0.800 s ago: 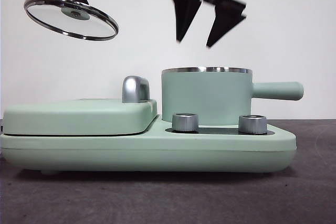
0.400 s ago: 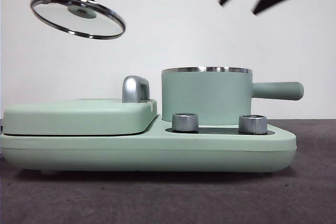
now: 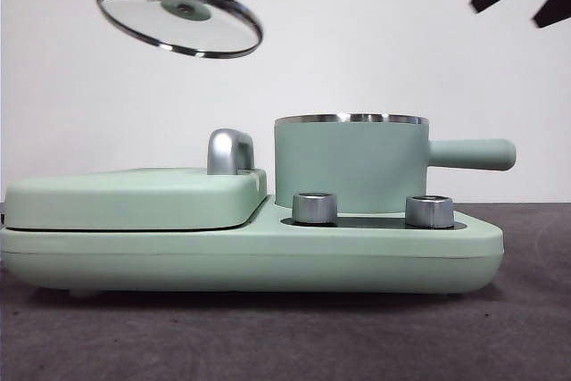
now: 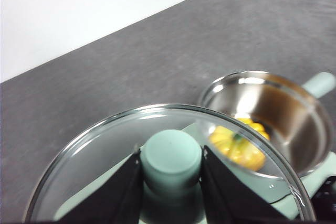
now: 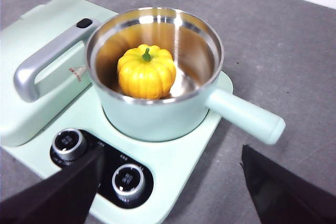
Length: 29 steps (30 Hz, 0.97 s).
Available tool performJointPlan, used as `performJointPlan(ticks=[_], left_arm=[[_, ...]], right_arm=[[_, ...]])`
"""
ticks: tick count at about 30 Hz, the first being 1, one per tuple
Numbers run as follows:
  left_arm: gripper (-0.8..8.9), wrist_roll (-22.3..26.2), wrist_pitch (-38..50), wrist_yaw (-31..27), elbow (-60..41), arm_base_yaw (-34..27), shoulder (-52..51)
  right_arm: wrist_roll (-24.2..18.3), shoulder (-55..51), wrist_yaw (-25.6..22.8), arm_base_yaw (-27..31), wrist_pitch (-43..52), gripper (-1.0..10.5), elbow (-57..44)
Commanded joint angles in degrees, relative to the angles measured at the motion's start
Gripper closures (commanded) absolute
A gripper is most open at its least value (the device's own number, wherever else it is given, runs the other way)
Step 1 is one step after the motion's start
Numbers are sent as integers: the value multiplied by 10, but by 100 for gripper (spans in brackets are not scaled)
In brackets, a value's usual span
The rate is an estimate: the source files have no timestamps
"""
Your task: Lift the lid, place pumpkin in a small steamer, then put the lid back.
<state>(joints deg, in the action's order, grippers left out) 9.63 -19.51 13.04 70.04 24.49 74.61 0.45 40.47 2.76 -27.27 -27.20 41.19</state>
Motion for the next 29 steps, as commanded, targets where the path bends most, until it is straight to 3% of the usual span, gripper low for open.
performJointPlan(ticks=[1,12,29], left_arm=[[803,-3,33,3,14,21,0],[803,-33,160,3,14,99,71],[803,-54,379,2,14,162,231]], right_arm=[[5,-42,-2,-3,1,545,-17],[11,-132,-2,-3,-108,546,-30],[11,-148,-2,-3,-121,546,-30]])
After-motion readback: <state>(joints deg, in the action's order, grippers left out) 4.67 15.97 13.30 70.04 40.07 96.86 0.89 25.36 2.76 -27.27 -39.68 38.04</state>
